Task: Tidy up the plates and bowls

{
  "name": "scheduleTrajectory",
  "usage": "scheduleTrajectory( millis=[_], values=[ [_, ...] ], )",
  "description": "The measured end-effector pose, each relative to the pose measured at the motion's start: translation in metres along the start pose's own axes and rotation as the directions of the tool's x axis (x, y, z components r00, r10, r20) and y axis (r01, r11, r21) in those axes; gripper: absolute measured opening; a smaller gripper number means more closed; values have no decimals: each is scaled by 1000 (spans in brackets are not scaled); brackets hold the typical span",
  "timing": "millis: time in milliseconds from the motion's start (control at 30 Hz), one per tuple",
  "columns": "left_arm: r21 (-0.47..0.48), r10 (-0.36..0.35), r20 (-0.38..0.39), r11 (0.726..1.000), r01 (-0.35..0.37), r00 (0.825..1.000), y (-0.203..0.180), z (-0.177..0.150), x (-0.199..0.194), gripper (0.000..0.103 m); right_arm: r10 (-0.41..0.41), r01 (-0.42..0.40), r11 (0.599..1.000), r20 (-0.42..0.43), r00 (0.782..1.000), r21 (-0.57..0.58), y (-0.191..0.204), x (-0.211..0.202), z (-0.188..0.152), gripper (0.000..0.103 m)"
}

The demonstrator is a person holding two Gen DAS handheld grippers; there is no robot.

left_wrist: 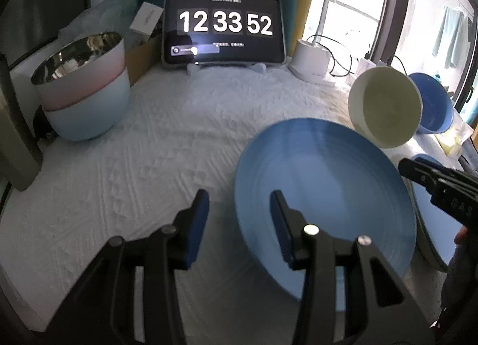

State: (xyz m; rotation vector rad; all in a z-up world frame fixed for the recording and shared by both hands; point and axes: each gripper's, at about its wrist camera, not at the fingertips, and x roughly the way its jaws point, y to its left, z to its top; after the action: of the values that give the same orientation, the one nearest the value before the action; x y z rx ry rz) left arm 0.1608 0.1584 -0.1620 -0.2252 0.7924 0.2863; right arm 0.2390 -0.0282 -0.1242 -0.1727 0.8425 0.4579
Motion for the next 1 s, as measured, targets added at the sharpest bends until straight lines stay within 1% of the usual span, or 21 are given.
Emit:
scheduleTrajectory(
  millis=[333,467,667,767,900,1000],
  values=[
    [-14,-13,-57,1000,12,998,3,2,14,44,22,-23,999,-25,999,-22,12,15,6,38],
    [-5,-9,-56,1000,9,998,2,1,14,44,32,-33,999,-33,999,-31,18,21,6,38],
    [-7,-12,-55,1000,11,998,2,1,14,44,-12,11,1000,-50,999,-21,19,30,10,39],
    [-4,-12,-57,1000,12,998,2,1,14,44,-35,32,998,-52,998,-62,26,31,10,44],
    [-11,-17,-52,1000,16,999,4,1,12,44,-70,65,992,-47,996,-106,32,33,7,45],
    [-18,6,-44,1000,-7,999,7,1,11,44,-88,82,988,-41,995,-133,36,35,7,46]
  ],
)
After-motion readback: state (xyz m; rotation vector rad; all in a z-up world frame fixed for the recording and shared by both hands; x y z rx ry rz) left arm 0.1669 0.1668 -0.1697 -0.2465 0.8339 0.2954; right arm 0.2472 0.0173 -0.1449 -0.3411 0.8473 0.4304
